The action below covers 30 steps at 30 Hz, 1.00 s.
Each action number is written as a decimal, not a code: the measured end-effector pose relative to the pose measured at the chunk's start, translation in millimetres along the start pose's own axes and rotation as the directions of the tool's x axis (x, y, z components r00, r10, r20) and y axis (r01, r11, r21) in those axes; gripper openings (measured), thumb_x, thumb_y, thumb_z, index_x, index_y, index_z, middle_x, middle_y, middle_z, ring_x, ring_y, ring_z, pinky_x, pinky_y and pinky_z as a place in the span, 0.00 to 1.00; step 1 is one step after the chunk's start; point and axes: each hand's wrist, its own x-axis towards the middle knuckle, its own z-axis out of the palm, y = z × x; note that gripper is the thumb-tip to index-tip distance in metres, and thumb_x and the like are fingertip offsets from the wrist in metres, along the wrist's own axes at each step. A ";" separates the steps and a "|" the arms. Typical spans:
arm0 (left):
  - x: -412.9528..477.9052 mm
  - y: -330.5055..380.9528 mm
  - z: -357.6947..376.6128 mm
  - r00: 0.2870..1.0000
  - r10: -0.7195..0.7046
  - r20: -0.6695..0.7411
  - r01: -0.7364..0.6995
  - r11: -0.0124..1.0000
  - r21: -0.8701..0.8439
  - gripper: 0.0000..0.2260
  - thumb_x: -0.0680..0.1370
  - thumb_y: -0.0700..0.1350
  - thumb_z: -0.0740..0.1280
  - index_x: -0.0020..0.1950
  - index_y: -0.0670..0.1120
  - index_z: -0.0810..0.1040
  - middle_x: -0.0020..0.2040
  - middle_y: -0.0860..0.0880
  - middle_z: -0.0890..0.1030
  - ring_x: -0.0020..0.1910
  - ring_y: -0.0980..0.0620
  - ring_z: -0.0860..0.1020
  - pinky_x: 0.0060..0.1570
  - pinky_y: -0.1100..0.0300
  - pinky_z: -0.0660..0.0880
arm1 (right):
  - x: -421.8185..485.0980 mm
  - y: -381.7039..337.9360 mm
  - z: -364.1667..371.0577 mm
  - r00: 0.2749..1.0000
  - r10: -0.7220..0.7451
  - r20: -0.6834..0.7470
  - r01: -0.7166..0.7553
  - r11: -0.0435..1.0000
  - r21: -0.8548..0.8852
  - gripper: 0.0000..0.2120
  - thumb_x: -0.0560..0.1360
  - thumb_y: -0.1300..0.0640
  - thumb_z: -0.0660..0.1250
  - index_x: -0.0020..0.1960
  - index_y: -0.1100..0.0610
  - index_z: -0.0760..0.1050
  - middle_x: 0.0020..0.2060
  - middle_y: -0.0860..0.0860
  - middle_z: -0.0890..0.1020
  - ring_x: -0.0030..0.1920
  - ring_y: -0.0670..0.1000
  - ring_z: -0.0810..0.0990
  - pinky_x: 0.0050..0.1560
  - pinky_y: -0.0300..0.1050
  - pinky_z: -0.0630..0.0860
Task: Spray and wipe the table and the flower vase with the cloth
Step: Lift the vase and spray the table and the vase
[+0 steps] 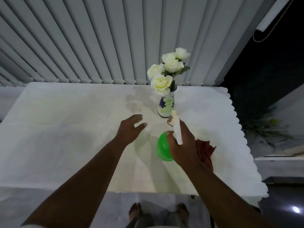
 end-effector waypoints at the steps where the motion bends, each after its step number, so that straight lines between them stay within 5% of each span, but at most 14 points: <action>1: 15.6 10.0 6.8 1.000 -0.015 0.022 0.016 1.000 -0.023 0.21 0.71 0.49 0.76 0.61 0.44 0.78 0.57 0.48 0.83 0.56 0.53 0.81 0.60 0.60 0.74 | 0.4 4.1 -15.4 0.999 0.029 -0.015 -0.029 1.000 0.009 0.19 0.75 0.59 0.65 0.66 0.58 0.76 0.56 0.50 0.83 0.55 0.31 0.77 0.57 0.20 0.65; 5: 74.1 52.8 36.8 0.992 -0.051 0.111 0.067 0.987 -0.145 0.27 0.68 0.54 0.77 0.65 0.49 0.75 0.60 0.54 0.79 0.58 0.56 0.76 0.59 0.59 0.71 | -4.2 23.3 -67.3 0.990 0.119 -0.074 -0.116 0.992 0.048 0.18 0.75 0.59 0.66 0.64 0.56 0.78 0.58 0.47 0.84 0.62 0.39 0.79 0.64 0.34 0.73; 8: 102.3 75.2 51.7 0.983 0.013 0.183 0.058 0.925 -0.376 0.26 0.67 0.46 0.79 0.63 0.46 0.77 0.61 0.47 0.81 0.58 0.49 0.79 0.56 0.51 0.76 | -7.9 36.3 -88.8 0.986 0.152 -0.068 -0.154 0.988 -0.019 0.17 0.77 0.63 0.69 0.65 0.56 0.79 0.58 0.46 0.84 0.59 0.32 0.78 0.59 0.22 0.70; 13: 123.7 96.5 62.3 0.982 0.037 0.187 0.040 0.919 -0.392 0.28 0.63 0.48 0.80 0.60 0.41 0.78 0.60 0.40 0.81 0.61 0.42 0.78 0.61 0.40 0.75 | -10.2 51.0 -97.6 0.976 0.208 -0.071 -0.209 0.978 -0.009 0.17 0.76 0.69 0.69 0.62 0.56 0.80 0.48 0.41 0.85 0.47 0.32 0.83 0.48 0.20 0.72; 18: 122.3 106.8 56.9 0.991 0.043 0.129 0.006 0.935 -0.355 0.33 0.62 0.49 0.81 0.63 0.41 0.75 0.63 0.41 0.79 0.64 0.42 0.76 0.64 0.42 0.73 | -3.5 46.6 -85.8 0.984 0.167 -0.068 -0.169 0.985 -0.027 0.15 0.75 0.65 0.68 0.60 0.55 0.81 0.48 0.48 0.86 0.49 0.44 0.83 0.50 0.30 0.77; 22: 116.8 123.0 39.7 0.993 0.113 0.028 -0.092 0.913 -0.397 0.27 0.65 0.46 0.80 0.61 0.44 0.77 0.60 0.46 0.81 0.60 0.49 0.79 0.60 0.51 0.77 | 6.5 30.9 -74.4 0.980 0.197 -0.014 -0.197 0.980 0.003 0.09 0.74 0.57 0.64 0.51 0.53 0.80 0.39 0.49 0.84 0.40 0.53 0.83 0.44 0.54 0.82; 26: 106.7 140.9 15.4 0.978 0.207 0.000 -0.188 0.889 -0.416 0.22 0.65 0.46 0.80 0.57 0.51 0.79 0.55 0.53 0.83 0.56 0.55 0.81 0.54 0.60 0.77 | 14.0 9.6 -68.2 0.994 0.111 -0.012 -0.111 0.994 -0.002 0.07 0.78 0.58 0.67 0.42 0.51 0.75 0.29 0.47 0.76 0.30 0.51 0.77 0.34 0.54 0.79; 30: 93.3 148.0 -2.3 0.975 0.219 -0.026 -0.209 0.877 -0.433 0.27 0.64 0.47 0.81 0.60 0.45 0.78 0.59 0.46 0.82 0.58 0.49 0.80 0.60 0.49 0.78 | 10.3 -6.8 -65.8 0.994 0.104 -0.017 -0.103 0.995 0.006 0.07 0.78 0.58 0.66 0.41 0.52 0.74 0.29 0.50 0.76 0.30 0.54 0.76 0.33 0.55 0.79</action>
